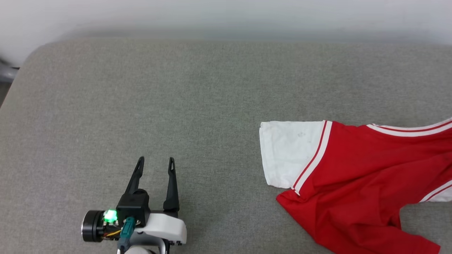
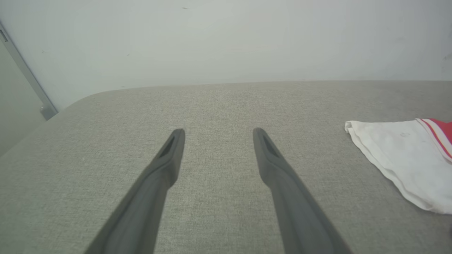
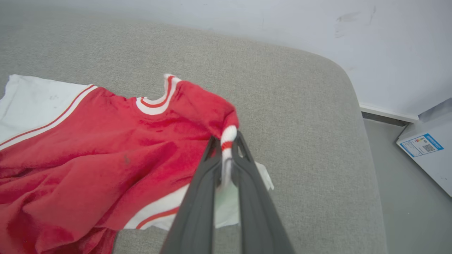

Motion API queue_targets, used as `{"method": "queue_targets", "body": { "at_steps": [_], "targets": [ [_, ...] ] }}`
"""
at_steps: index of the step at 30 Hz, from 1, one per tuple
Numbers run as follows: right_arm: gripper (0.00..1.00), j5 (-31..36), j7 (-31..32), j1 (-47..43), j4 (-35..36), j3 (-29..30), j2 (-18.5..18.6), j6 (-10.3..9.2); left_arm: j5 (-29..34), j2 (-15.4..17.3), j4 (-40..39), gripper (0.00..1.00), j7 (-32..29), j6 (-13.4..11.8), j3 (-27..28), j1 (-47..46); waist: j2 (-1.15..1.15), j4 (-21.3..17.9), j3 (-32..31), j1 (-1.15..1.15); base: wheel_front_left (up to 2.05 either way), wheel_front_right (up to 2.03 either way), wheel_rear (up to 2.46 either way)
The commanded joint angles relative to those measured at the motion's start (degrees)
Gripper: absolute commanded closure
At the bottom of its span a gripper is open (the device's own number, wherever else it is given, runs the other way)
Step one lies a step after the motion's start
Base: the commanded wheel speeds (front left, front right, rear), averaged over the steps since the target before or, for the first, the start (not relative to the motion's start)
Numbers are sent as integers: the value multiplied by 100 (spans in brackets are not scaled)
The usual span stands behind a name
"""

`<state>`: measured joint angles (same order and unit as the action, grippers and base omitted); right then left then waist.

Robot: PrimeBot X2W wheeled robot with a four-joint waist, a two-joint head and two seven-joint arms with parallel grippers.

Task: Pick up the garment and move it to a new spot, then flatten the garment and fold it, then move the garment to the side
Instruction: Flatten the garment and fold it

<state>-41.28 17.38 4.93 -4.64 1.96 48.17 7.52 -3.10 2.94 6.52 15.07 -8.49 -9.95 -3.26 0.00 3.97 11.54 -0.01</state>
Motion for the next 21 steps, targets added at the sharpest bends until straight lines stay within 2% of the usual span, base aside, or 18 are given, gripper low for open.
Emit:
{"method": "queue_targets", "body": {
  "at_steps": [1,6,10,15,21],
  "targets": [
    [100,58,30,135,41,20,-34,-6,14,-4,-18,0,15,22,-9,-95,0,67,94,1,0,0,0],
    [100,408,519,934,-70,-192,-237,-6,2,-6,-16,0,15,33,-110,-313,0,251,414,1,0,0,0],
    [100,750,761,1802,-477,-688,-490,-6,-36,-7,-30,0,15,7,-173,-478,0,379,614,1,0,0,0],
    [100,1054,856,2791,-1438,-1390,-985,-6,-60,-8,-41,0,15,-23,-218,-618,0,480,794,1,0,0,0],
    [100,1138,806,3313,-2616,-2235,-1410,-5,-97,-9,-33,0,15,-57,-269,-697,0,558,889,1,0,0,0]
  ]
}}
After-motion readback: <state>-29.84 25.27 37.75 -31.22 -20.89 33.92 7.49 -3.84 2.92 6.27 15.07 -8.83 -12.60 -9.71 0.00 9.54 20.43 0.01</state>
